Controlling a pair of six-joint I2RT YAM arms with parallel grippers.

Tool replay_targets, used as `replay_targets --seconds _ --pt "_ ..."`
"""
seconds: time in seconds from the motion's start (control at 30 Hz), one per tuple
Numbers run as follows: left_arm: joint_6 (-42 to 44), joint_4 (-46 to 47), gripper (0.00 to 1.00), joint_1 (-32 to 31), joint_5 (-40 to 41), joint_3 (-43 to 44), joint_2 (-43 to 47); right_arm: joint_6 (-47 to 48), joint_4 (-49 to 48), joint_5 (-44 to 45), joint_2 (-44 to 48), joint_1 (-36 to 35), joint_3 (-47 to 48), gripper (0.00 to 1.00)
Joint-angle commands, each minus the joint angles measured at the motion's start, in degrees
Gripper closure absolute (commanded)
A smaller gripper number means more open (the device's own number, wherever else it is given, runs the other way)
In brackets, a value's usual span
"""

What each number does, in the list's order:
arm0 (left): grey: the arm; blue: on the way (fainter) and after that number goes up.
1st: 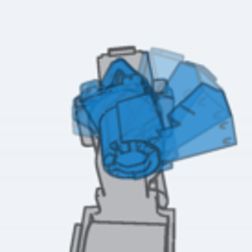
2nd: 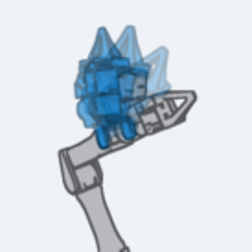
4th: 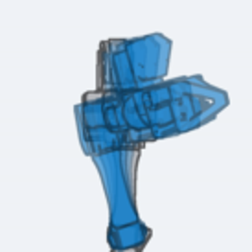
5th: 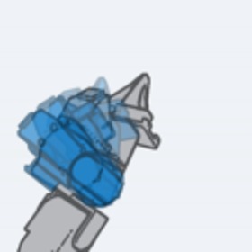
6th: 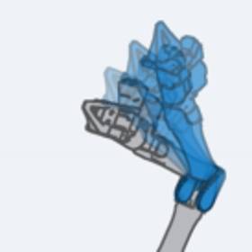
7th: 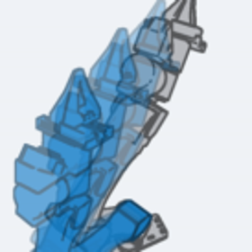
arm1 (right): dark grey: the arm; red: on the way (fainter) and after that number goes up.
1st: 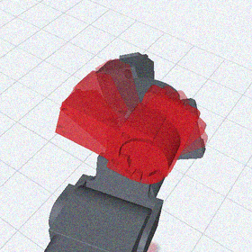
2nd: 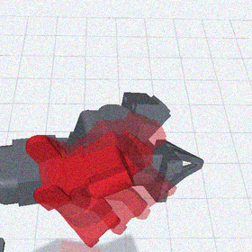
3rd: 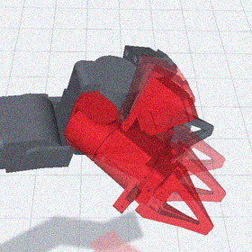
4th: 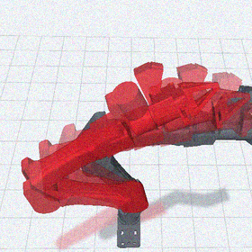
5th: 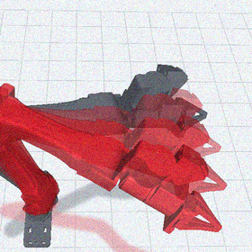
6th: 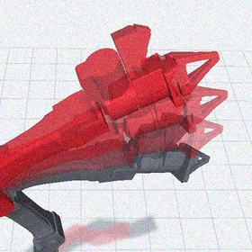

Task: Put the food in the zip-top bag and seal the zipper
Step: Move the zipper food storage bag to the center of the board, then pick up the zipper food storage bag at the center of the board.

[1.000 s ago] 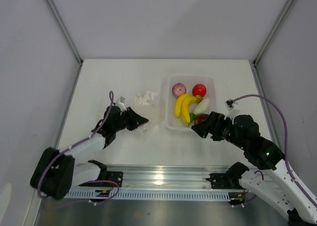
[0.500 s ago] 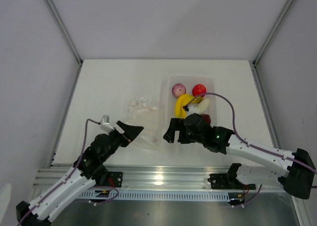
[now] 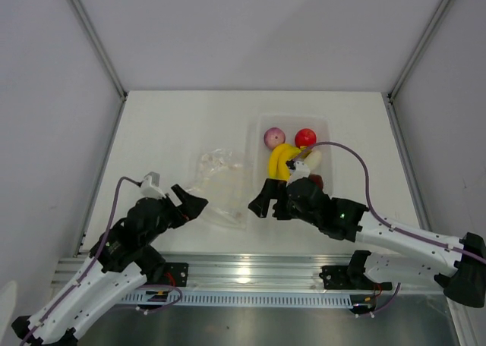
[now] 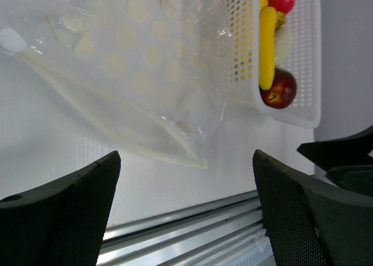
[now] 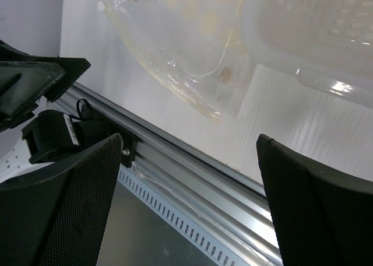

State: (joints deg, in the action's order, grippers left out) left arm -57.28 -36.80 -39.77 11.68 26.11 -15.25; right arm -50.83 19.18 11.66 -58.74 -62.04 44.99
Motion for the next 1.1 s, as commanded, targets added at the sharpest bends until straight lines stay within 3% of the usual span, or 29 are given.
replay_targets --seconds 0.0,0.13,0.33,0.53,0.7,0.8,1.07 --pt "6.03 -6.69 0.05 -0.40 1.40 4.91 -4.35 -2.60 -0.36 2.41 2.58 -0.27 -1.48 0.02" --pt "8.23 -7.68 0.03 -0.40 5.54 7.99 -4.53 -4.98 -9.83 -1.90 1.27 -0.45 -6.32 0.03" --pt "14.82 -3.72 0.01 -0.31 5.45 15.46 -7.07 -5.16 -17.31 -3.57 -8.39 -0.71 -6.23 0.04" --pt "14.83 -5.39 0.01 -0.40 5.63 19.86 -10.60 10.46 -9.01 2.49 -22.78 -4.93 7.63 0.05" --pt "5.17 -14.34 0.03 -0.31 13.97 22.58 -8.05 24.09 -3.54 9.49 -30.90 -9.22 18.70 0.09" --pt "1.56 -19.00 0.06 -0.31 15.30 23.55 -7.78 29.10 -1.87 13.72 -34.15 -10.99 21.62 0.09" --pt "-0.73 -23.67 0.06 -0.31 15.04 26.71 -7.96 38.07 0.25 12.86 -40.39 -11.35 27.25 0.17"
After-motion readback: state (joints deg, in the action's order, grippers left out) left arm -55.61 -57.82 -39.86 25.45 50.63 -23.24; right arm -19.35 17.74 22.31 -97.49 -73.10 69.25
